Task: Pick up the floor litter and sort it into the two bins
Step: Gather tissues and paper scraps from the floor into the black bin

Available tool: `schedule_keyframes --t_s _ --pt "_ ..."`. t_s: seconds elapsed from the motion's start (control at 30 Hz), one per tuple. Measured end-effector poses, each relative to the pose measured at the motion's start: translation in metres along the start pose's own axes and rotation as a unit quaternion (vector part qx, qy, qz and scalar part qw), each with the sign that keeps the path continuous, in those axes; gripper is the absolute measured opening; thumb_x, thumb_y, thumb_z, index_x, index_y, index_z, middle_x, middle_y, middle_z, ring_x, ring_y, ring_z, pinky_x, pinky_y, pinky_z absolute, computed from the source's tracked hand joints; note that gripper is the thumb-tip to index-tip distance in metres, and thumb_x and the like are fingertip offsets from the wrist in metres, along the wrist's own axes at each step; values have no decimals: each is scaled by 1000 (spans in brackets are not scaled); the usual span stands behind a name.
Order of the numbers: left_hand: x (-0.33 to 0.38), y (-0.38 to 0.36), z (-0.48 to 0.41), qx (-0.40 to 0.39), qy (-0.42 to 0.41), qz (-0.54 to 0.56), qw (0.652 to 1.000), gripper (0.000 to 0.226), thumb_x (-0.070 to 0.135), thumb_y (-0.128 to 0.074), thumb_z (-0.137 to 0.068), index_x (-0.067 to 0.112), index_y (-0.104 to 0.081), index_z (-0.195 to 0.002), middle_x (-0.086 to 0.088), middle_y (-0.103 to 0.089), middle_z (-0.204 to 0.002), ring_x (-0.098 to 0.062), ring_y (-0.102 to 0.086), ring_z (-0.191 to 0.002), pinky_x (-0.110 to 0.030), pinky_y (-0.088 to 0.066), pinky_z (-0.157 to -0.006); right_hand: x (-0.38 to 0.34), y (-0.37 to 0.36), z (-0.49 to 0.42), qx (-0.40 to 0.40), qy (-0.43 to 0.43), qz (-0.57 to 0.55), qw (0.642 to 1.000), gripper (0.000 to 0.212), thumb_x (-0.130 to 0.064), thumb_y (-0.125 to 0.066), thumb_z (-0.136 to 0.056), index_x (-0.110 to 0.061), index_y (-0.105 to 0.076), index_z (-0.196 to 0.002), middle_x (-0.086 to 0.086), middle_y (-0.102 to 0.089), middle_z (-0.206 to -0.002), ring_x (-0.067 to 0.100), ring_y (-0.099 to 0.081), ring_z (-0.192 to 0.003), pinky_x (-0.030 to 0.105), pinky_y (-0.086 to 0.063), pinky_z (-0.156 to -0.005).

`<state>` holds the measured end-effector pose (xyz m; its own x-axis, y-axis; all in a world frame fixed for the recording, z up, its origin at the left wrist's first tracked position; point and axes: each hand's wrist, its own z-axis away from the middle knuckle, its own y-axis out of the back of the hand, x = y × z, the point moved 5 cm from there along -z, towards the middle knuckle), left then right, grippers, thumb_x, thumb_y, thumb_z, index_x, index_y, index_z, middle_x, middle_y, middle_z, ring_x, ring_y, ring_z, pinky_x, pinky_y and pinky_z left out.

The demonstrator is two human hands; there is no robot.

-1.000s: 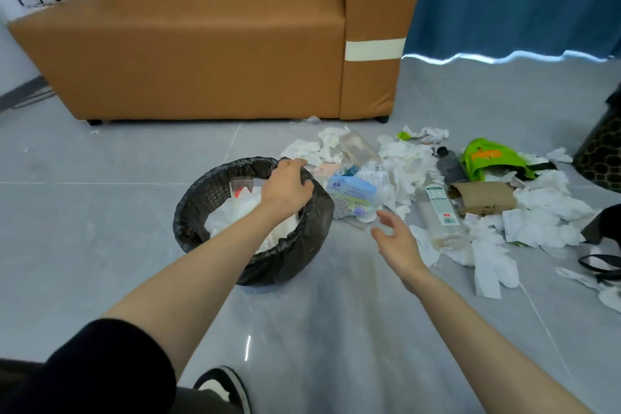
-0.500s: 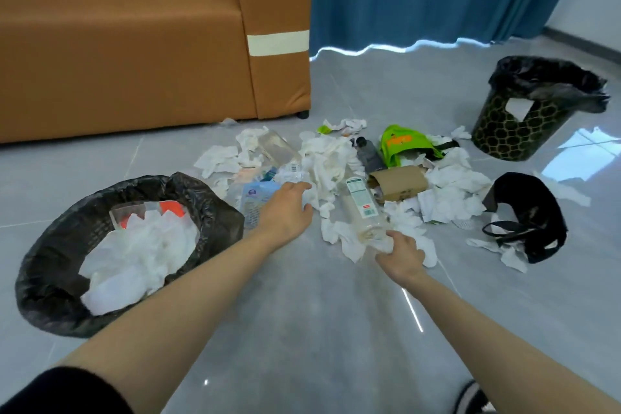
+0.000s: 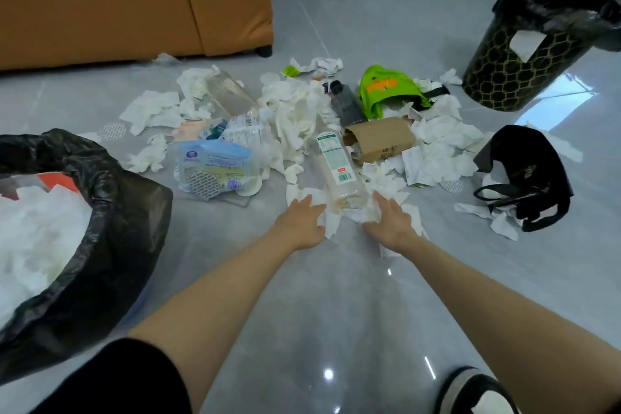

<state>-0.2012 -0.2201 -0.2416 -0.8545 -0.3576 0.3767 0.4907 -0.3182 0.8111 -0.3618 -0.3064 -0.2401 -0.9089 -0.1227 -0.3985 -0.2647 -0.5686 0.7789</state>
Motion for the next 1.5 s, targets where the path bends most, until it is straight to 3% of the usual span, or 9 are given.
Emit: schedule_keyframes --t_s 0.1,0.27,0.5,0.7,0.83,0.97,1.2,1.37,1.5 --pt "-2 -19 3 -21 -3 -6 1000 57 31 -40 -96 28 -17 -149 -5 -7 -158 -24 -7 -146 -37 -16 -118 1 -12 3 17 5 29 999 61 -34 -48 -91 -28 -22 -147 4 -18 -154 34 -19 -137 46 -24 -110" --pt "-3 -29 29 29 1 16 999 45 26 -41 -96 26 -38 -141 -3 -23 -151 -25 -27 -136 -35 -32 -109 -14 -34 26 18 38 47 998 50 -34 -51 -92 -28 -35 -139 5 -20 -147 33 -23 -130 44 -33 -104" --pt "-19 -51 94 28 49 68 996 29 21 -45 -93 20 -65 -114 -8 -45 -125 -29 -46 -117 -33 -41 -99 -33 -82 96 -59 69 48 995 48 -34 -50 -91 -30 -38 -137 9 -23 -141 33 -28 -123 36 -28 -105" --pt "-42 -85 168 51 114 150 981 29 15 -54 -84 18 -68 -110 -6 -51 -123 -24 -53 -113 -22 -41 -95 -41 -114 159 -141 61 40 987 51 -37 -56 -87 -32 -41 -136 6 -26 -140 29 -30 -127 30 -22 -108" --pt "-48 -100 209 77 139 183 970 25 16 -64 -78 17 -70 -103 -7 -56 -120 -22 -56 -110 -22 -43 -92 -50 -121 198 -168 76 12 983 52 -27 -57 -88 -22 -42 -137 9 -35 -138 24 -39 -131 27 -29 -108" --pt "-59 -113 238 82 165 183 966 29 8 -58 -84 14 -59 -112 -7 -48 -122 -23 -52 -109 -21 -39 -88 -49 -120 215 -135 78 -33 987 33 -9 -52 -89 -8 -58 -122 10 -59 -125 26 -53 -117 26 -40 -94" --pt "-77 -132 285 77 176 179 965 31 2 -55 -80 10 -56 -110 -9 -51 -117 -24 -52 -104 -20 -34 -78 -43 -116 234 -102 50 -92 989 39 -10 -47 -85 -11 -59 -122 3 -59 -101 29 -61 -101 41 -50 -93" --pt "-82 -136 299 90 184 198 959 24 -2 -57 -76 4 -66 -97 -13 -61 -108 -25 -58 -99 -21 -40 -79 -51 -99 249 -95 3 -180 979 19 -6 -48 -86 -7 -58 -101 10 -60 -94 15 -59 -61 22 -51 -52" --pt "-68 -101 300 175 185 253 933 17 2 -60 -79 6 -69 -92 -8 -68 -98 -21 -63 -90 -14 -37 -67 -72 -75 249 -92 35 -224 970 19 -6 -49 -88 -3 -58 -104 12 -59 -89 17 -56 -61 22 -50 -54"
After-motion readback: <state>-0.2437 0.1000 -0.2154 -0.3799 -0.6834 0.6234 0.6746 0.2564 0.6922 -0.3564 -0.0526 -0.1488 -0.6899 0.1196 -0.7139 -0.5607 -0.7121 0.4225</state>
